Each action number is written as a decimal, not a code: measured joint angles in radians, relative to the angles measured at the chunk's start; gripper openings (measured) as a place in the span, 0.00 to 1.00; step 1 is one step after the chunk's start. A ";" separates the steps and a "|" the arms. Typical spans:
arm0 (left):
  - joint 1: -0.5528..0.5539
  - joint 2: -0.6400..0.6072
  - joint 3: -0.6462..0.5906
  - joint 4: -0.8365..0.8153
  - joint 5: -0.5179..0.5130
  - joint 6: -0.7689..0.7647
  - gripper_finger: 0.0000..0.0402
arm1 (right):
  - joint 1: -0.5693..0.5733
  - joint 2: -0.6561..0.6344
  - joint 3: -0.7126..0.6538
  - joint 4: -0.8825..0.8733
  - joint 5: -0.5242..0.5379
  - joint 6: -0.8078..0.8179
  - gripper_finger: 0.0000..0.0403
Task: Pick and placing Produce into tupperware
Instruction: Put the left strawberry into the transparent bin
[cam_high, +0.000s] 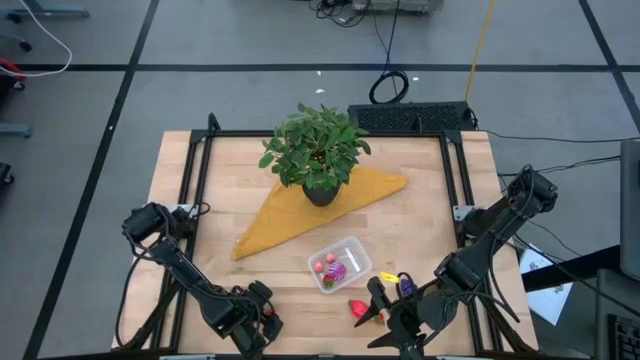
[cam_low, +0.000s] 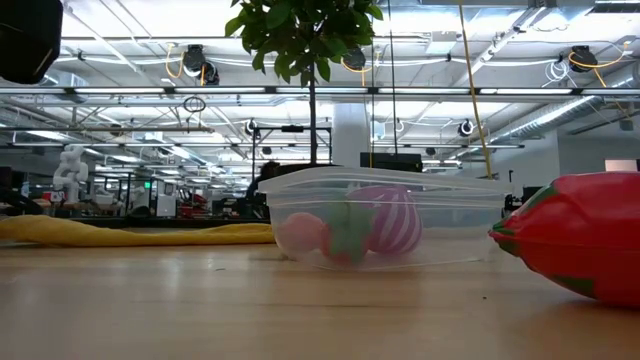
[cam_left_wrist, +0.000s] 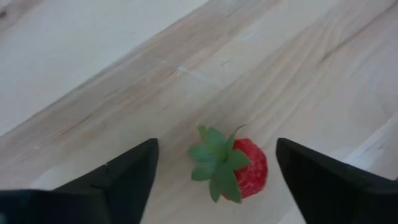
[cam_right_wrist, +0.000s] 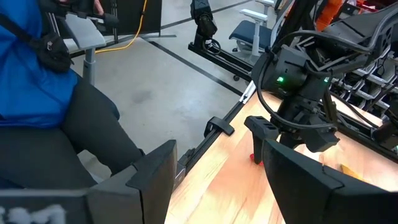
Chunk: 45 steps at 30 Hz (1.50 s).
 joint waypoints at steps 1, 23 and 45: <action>0.000 0.000 0.000 0.007 0.000 0.000 0.77 | 0.000 0.000 0.000 0.000 0.000 0.000 0.57; -0.004 0.000 0.000 0.029 0.040 0.001 0.38 | 0.000 0.000 0.000 0.002 0.000 -0.003 0.57; -0.004 0.000 0.000 0.030 -0.036 0.029 0.34 | 0.000 0.000 0.000 0.002 0.000 -0.003 0.57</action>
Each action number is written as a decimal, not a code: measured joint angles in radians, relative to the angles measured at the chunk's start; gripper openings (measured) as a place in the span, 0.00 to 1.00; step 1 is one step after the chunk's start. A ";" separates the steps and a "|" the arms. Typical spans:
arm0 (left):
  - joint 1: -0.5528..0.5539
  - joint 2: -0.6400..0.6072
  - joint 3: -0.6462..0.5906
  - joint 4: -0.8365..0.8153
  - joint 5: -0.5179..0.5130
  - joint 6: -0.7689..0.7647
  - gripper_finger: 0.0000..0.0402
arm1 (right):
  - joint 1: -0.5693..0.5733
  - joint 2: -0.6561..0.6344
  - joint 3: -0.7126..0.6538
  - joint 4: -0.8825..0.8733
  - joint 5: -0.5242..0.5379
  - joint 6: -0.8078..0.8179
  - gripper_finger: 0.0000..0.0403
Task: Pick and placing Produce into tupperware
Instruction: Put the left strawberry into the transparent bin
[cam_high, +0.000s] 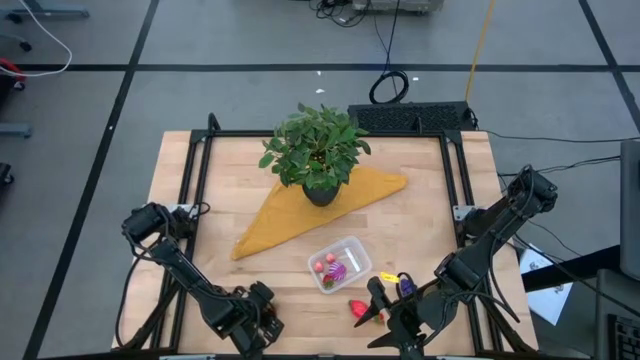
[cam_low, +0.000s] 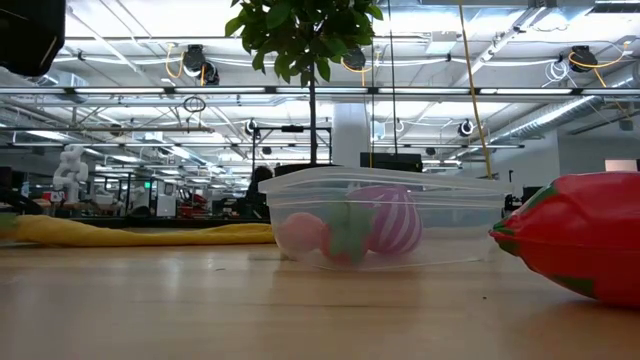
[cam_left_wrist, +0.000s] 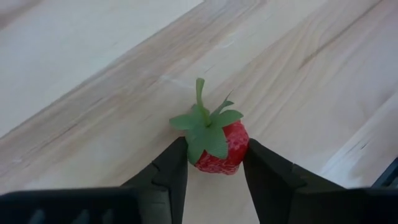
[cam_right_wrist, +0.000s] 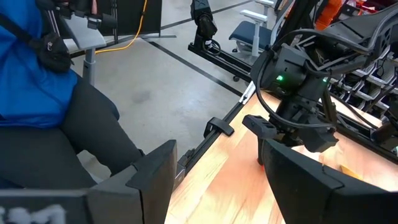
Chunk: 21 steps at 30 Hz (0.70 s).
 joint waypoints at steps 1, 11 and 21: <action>0.000 0.000 0.000 0.004 -0.009 0.004 0.34 | 0.000 0.000 0.000 0.000 0.000 -0.002 0.57; 0.011 0.000 0.030 0.066 -0.137 0.171 0.36 | -0.014 -0.001 0.000 0.013 0.002 -0.057 0.57; 0.127 0.000 0.112 0.108 -0.191 0.580 0.35 | -0.050 -0.001 0.000 0.010 0.004 -0.060 0.57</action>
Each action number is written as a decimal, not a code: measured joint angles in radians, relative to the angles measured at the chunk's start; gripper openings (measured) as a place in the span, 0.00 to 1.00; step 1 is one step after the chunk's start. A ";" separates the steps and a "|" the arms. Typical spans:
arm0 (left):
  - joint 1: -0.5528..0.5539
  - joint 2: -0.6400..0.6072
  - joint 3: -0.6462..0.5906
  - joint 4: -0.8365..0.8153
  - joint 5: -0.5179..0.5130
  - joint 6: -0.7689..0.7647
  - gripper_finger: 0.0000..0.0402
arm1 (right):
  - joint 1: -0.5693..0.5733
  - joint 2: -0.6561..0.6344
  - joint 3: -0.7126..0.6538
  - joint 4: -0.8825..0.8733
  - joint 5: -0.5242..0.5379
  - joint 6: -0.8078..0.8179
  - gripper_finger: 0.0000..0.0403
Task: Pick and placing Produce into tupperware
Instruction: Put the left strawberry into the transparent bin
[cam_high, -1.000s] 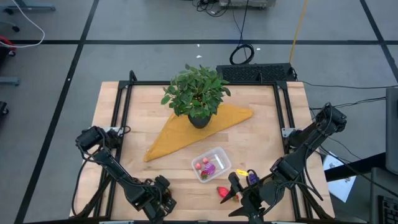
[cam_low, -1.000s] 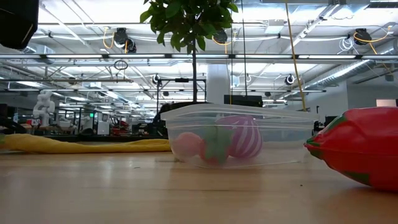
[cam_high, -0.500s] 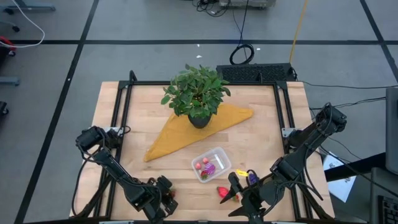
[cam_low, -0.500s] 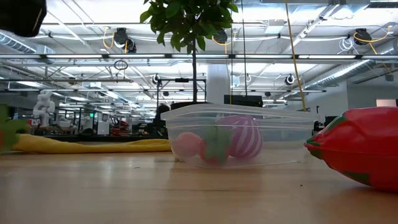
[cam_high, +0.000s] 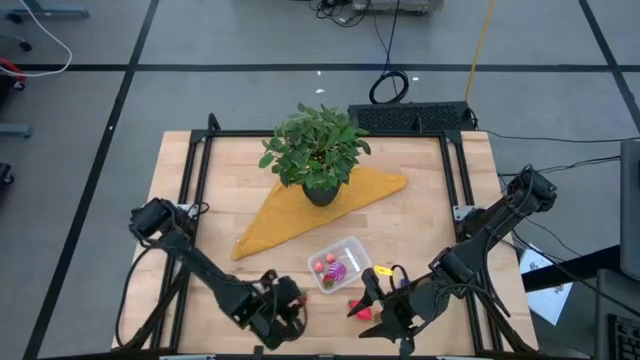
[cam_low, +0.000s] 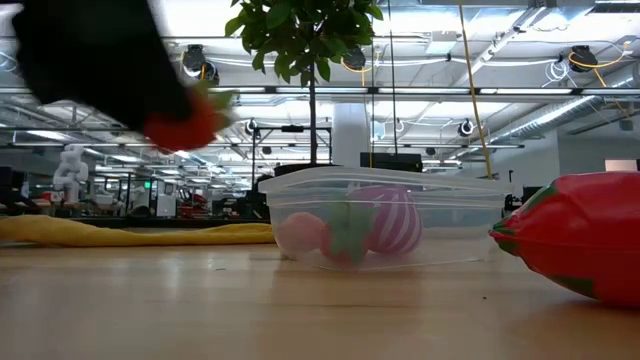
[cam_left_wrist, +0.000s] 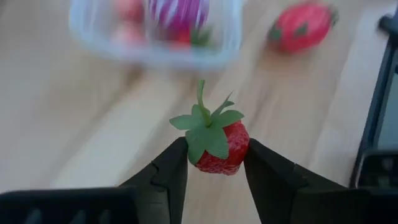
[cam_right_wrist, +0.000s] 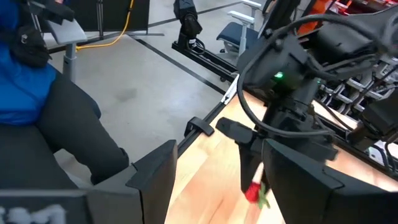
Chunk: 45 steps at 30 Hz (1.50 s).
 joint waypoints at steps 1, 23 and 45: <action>0.014 0.000 0.010 0.003 -0.010 0.043 0.35 | 0.000 0.000 0.000 -0.003 0.000 0.000 0.57; 0.243 -0.001 0.022 0.107 -0.039 0.407 0.35 | 0.000 -0.083 0.000 -0.068 0.002 -0.010 0.57; 0.282 0.079 0.022 0.148 0.116 0.380 0.35 | 0.000 -0.082 0.000 -0.094 0.002 -0.008 0.57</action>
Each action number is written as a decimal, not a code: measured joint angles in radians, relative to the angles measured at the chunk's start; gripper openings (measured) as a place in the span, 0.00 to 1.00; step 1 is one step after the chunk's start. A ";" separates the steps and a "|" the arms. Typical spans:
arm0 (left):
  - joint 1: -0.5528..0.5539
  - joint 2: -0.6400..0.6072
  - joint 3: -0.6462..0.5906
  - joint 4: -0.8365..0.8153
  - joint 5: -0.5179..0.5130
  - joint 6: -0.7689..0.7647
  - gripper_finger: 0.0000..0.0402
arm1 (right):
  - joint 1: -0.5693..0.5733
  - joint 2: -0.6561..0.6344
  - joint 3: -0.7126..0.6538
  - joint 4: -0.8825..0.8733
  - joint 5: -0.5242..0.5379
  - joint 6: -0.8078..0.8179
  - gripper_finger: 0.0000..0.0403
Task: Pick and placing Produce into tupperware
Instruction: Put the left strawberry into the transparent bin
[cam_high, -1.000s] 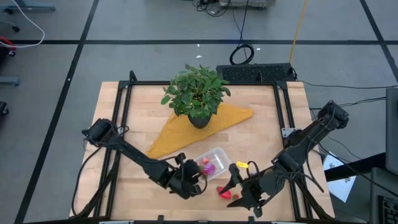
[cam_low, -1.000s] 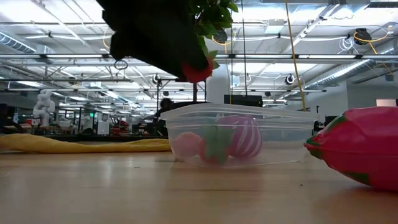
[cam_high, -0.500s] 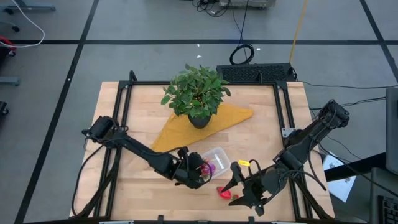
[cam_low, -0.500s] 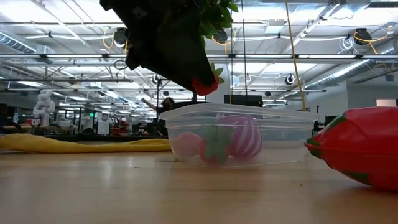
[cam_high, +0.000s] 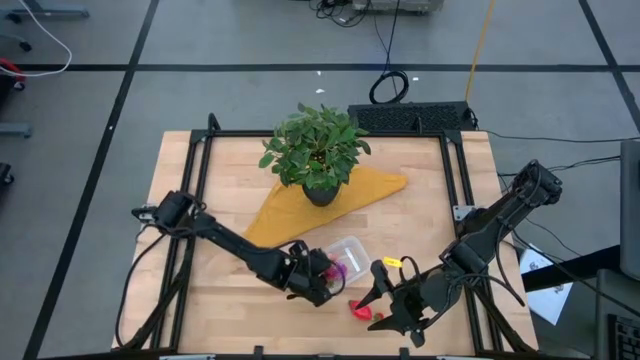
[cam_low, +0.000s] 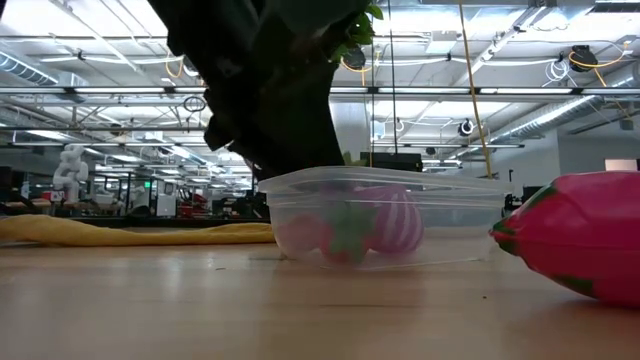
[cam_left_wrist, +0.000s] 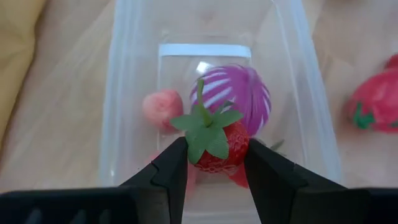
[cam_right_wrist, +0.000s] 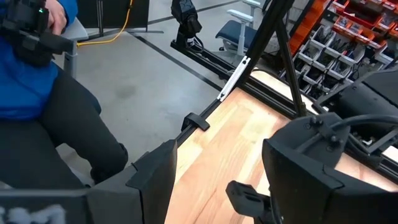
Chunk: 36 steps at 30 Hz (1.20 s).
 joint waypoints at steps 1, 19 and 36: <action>0.002 0.000 0.000 0.001 -0.001 -0.002 0.35 | 0.000 0.000 0.000 0.000 0.000 0.000 0.57; 0.002 0.000 0.000 0.001 0.004 -0.011 0.35 | 0.000 0.000 0.000 -0.001 0.000 0.012 0.57; 0.002 -0.001 0.000 -0.020 0.035 -0.012 0.57 | 0.000 0.000 0.000 -0.023 0.000 0.013 0.57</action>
